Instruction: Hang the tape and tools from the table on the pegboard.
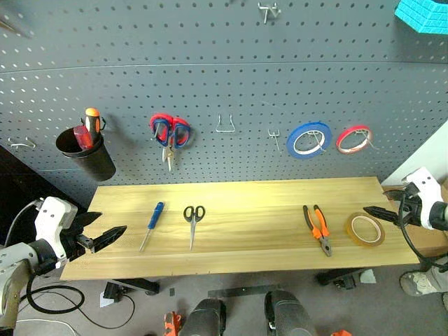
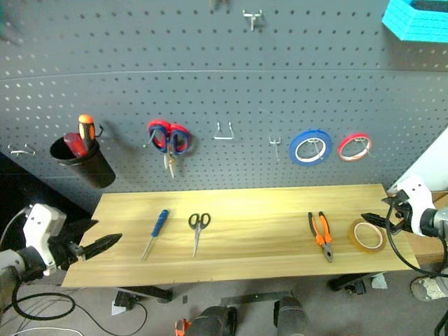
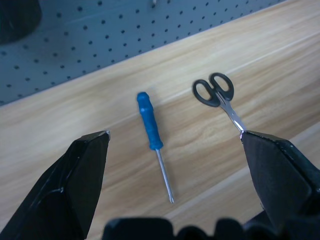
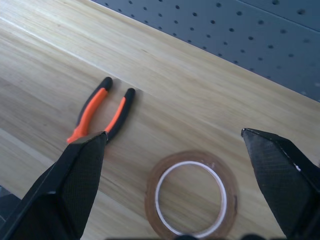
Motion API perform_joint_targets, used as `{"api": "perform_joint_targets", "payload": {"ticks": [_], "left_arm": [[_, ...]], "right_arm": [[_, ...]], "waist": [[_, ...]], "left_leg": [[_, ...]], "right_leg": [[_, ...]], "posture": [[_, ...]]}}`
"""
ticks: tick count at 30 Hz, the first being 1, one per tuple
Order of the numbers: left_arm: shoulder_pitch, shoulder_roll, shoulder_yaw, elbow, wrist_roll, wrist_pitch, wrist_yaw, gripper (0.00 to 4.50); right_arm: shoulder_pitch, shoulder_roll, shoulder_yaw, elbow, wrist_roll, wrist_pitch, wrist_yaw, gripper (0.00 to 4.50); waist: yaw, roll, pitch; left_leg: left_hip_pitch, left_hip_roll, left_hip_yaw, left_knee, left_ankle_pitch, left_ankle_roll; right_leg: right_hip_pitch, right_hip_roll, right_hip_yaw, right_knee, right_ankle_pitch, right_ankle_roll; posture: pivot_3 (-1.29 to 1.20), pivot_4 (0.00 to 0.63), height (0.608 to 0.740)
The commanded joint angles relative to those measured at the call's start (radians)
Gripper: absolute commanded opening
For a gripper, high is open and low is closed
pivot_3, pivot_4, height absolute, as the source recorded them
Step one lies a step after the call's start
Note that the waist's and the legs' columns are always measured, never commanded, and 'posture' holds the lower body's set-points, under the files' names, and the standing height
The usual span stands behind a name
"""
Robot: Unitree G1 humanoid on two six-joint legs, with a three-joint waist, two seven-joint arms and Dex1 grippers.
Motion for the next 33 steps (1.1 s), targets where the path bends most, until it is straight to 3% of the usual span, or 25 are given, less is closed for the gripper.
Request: {"api": "perform_joint_targets", "payload": {"ticks": [1,11,22,33], "left_arm": [[-0.007,-0.002,0.027,-0.008,-0.011,-0.016,-0.004,4.48],[-0.014,-0.014,-0.016,-0.032,-0.001,-0.022,-0.031,4.48],[-0.016,-0.095,-0.283,-0.249,0.071,0.000,0.019,4.48],[-0.228,-0.341,-0.704,-0.283,0.238,0.047,0.145,4.48]], "right_arm": [[0.003,-0.023,-0.019,-0.027,-0.001,0.006,-0.014,4.50],[-0.008,-0.007,0.012,-0.030,-0.021,0.030,-0.051,4.50],[-0.091,0.050,0.141,0.042,-0.149,0.132,-0.188,4.50],[-0.170,0.173,0.202,0.145,-0.173,0.320,-0.280,4.50]], "waist": [[0.001,0.000,0.001],[0.002,0.000,0.001],[0.002,0.000,0.006],[0.003,-0.002,0.009]], "left_leg": [[0.000,0.000,0.000,0.000,0.000,0.000],[-0.008,0.000,0.000,0.000,-0.001,0.000],[-0.008,0.000,0.000,0.000,-0.001,0.000],[-0.009,-0.001,0.001,0.002,-0.001,0.000]], "right_leg": [[0.000,0.000,0.000,0.000,0.000,-0.001],[-0.007,0.000,0.000,-0.001,0.002,-0.004],[-0.008,0.000,0.000,0.000,0.002,-0.004],[-0.007,0.000,0.001,-0.001,0.003,-0.003]], "posture": [[-0.02,0.230,0.740],[-0.02,0.228,0.740],[-0.03,0.233,0.740],[-0.05,0.243,0.740]]}}
